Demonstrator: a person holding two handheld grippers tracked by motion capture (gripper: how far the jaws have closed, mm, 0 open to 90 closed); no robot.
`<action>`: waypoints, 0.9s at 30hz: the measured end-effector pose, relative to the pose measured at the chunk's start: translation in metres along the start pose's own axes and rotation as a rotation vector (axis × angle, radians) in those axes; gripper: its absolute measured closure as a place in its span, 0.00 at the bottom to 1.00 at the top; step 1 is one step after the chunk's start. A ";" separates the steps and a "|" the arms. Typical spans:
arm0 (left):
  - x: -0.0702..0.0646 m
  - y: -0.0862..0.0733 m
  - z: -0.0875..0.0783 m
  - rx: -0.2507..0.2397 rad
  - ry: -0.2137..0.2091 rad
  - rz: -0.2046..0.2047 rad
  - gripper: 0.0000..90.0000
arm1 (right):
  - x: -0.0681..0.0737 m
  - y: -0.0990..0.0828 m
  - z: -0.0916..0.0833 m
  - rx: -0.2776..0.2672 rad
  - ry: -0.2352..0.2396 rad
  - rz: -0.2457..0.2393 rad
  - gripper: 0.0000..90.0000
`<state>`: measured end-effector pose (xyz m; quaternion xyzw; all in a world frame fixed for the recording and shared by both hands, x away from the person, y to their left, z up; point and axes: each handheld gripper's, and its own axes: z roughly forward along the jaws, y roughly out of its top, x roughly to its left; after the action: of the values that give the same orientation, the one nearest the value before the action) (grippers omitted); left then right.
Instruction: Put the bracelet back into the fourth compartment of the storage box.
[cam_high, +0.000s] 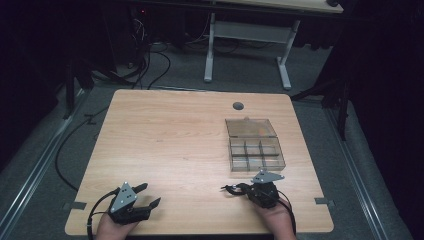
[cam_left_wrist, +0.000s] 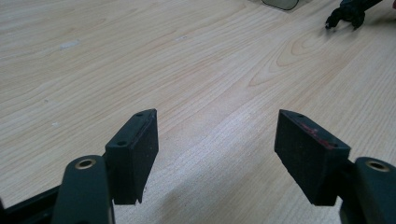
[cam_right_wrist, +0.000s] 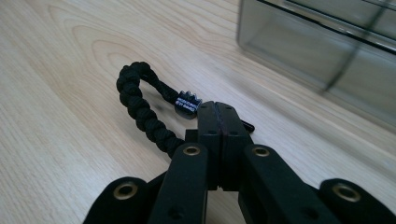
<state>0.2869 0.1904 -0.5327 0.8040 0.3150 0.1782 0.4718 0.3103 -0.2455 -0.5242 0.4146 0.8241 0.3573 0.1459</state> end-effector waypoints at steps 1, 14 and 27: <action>0.000 0.000 0.000 0.001 0.000 0.001 0.34 | -0.002 -0.001 -0.001 -0.001 -0.002 0.006 1.00; 0.000 0.000 0.000 0.000 0.000 0.003 0.34 | -0.020 -0.012 -0.025 -0.059 -0.051 0.068 1.00; -0.001 0.000 0.000 -0.002 0.002 0.005 0.35 | -0.036 -0.021 -0.024 -0.036 -0.094 0.108 0.99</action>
<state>0.2865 0.1897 -0.5328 0.8043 0.3132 0.1804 0.4717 0.3070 -0.2937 -0.5241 0.4722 0.7861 0.3597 0.1725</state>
